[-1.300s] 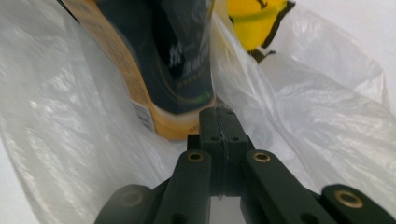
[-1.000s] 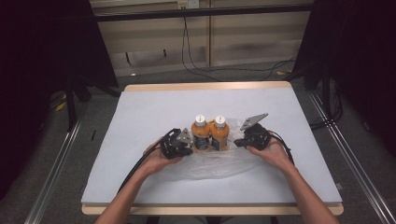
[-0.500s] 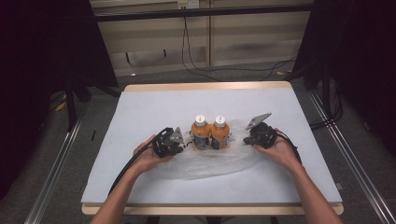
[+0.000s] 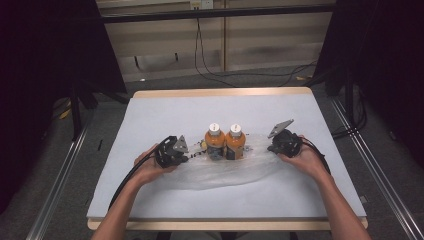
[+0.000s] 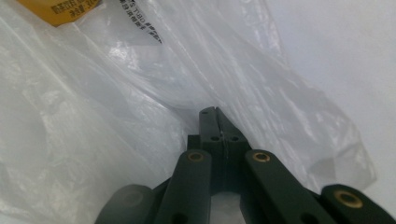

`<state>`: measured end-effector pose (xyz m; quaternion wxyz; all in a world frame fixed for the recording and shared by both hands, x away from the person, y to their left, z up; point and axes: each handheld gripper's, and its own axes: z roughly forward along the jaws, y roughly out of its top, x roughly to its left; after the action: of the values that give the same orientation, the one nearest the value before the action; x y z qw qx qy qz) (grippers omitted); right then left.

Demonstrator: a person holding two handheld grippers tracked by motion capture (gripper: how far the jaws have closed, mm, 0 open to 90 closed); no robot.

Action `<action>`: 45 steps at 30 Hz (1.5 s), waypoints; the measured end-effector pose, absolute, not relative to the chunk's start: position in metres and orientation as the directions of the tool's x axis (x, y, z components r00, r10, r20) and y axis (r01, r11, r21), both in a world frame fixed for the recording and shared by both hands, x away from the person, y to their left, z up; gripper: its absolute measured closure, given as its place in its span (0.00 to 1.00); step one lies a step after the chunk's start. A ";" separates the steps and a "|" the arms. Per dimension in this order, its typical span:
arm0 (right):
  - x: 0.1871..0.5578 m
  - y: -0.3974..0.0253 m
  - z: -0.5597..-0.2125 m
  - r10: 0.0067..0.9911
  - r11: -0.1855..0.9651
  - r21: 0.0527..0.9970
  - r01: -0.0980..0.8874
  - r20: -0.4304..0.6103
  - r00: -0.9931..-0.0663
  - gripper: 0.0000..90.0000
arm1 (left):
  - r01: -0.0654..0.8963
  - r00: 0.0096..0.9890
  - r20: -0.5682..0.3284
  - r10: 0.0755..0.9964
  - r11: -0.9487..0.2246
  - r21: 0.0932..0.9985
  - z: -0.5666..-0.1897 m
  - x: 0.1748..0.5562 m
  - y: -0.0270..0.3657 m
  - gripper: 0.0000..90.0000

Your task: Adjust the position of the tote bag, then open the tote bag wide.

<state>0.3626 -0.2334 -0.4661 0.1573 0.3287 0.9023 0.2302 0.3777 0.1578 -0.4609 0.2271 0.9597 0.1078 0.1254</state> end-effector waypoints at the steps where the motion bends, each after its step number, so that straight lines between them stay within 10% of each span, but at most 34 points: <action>1: 0.364 -0.235 -0.466 0.666 0.676 0.521 0.520 -0.131 -0.734 1.00 | 0.151 0.945 0.195 0.263 -0.879 0.452 -0.460 0.378 0.158 1.00; 45: 0.362 -0.259 -0.465 0.695 0.601 0.578 0.551 -0.039 -0.718 1.00 | 0.296 0.915 0.055 0.399 -0.759 0.580 -0.461 0.385 0.207 1.00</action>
<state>0.3621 -0.2591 -0.4654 0.1314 0.3521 0.8851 0.2745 0.3848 0.2070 -0.4611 0.2932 0.9336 0.1863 0.0878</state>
